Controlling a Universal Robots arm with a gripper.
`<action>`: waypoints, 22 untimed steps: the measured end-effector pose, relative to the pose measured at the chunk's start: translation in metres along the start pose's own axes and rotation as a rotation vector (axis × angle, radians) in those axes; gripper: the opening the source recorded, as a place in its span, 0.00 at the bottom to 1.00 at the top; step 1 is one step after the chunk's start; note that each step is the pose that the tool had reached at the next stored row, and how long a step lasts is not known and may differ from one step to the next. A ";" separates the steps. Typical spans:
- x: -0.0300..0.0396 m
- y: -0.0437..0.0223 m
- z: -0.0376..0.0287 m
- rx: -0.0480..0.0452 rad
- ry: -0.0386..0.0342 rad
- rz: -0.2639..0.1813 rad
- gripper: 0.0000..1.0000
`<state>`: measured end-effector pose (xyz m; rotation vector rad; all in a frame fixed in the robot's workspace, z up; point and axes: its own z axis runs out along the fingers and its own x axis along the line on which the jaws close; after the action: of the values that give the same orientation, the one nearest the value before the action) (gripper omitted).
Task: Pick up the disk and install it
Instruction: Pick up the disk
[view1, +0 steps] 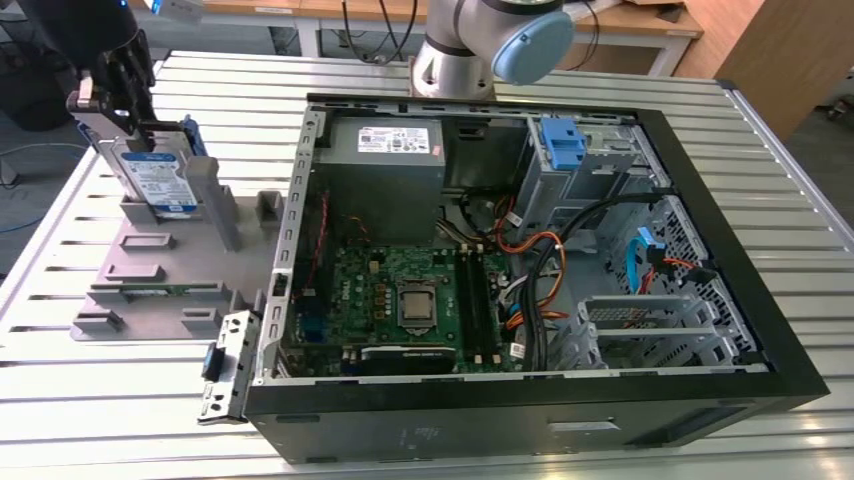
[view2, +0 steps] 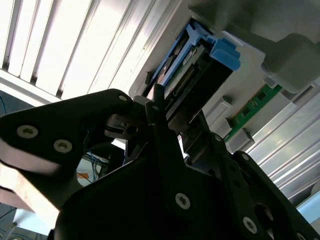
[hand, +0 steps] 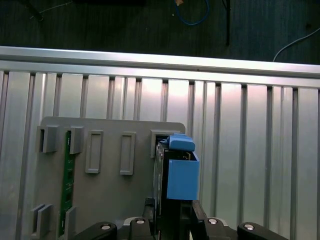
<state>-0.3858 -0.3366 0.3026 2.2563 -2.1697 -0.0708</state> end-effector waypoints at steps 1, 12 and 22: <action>0.0000 0.0000 0.0000 0.0000 0.0000 0.000 0.40; 0.0016 0.0001 -0.0002 -0.0001 0.0001 0.000 0.40; 0.0022 0.0001 -0.0002 -0.0001 0.0000 0.000 0.35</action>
<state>-0.3858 -0.3387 0.3027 2.2562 -2.1697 -0.0708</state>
